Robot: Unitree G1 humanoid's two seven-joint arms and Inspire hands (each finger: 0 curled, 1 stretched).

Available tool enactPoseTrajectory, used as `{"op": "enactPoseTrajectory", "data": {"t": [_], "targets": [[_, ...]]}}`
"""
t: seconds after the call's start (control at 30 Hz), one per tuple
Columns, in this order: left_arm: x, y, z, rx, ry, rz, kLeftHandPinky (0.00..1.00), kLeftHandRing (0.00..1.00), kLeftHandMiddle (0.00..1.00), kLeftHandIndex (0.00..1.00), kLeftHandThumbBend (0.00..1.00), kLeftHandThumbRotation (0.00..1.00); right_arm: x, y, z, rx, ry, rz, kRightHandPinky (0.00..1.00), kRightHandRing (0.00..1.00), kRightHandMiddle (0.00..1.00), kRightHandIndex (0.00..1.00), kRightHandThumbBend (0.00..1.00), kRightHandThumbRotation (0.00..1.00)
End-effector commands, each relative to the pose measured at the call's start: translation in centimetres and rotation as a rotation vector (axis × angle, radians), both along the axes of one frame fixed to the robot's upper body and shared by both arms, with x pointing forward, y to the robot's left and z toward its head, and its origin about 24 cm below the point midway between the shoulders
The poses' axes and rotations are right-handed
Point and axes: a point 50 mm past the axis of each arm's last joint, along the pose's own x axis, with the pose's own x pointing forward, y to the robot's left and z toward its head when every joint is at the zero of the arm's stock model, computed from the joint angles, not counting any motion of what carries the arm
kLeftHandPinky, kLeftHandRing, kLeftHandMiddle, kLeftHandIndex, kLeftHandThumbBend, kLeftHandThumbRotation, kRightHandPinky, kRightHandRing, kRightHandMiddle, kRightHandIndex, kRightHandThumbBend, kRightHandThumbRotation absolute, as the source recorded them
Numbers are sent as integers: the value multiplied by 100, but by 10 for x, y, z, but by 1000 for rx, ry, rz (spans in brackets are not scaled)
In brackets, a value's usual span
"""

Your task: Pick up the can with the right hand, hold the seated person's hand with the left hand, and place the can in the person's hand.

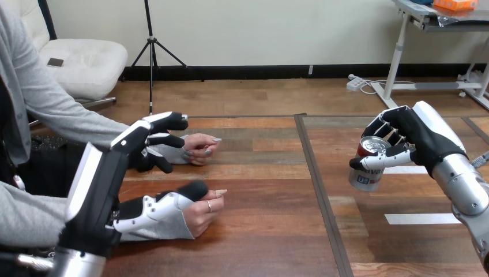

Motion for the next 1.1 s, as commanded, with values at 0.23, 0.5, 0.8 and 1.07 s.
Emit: {"op": "enactPoseTrajectory", "data": {"t": [0.23, 0.5, 0.8, 1.07], "targets": [[1, 8, 38, 331, -108, 86, 49, 74, 81, 79, 100, 47, 15, 2, 38, 6, -136, 24, 35, 39, 42, 42, 71, 0], [7, 12, 43, 509, -90, 112, 50, 75, 81, 79, 100, 44, 14, 2, 36, 2, -133, 22, 36, 40, 43, 42, 71, 0], [14, 15, 43, 625, -90, 116, 51, 75, 81, 77, 100, 40, 15, 1, 36, 0, -124, 16, 35, 40, 43, 42, 71, 0], [20, 16, 42, 729, -56, 103, 54, 77, 83, 78, 100, 38, 14, 0, 37, -5, -127, 17, 35, 39, 42, 43, 71, 0]]}}
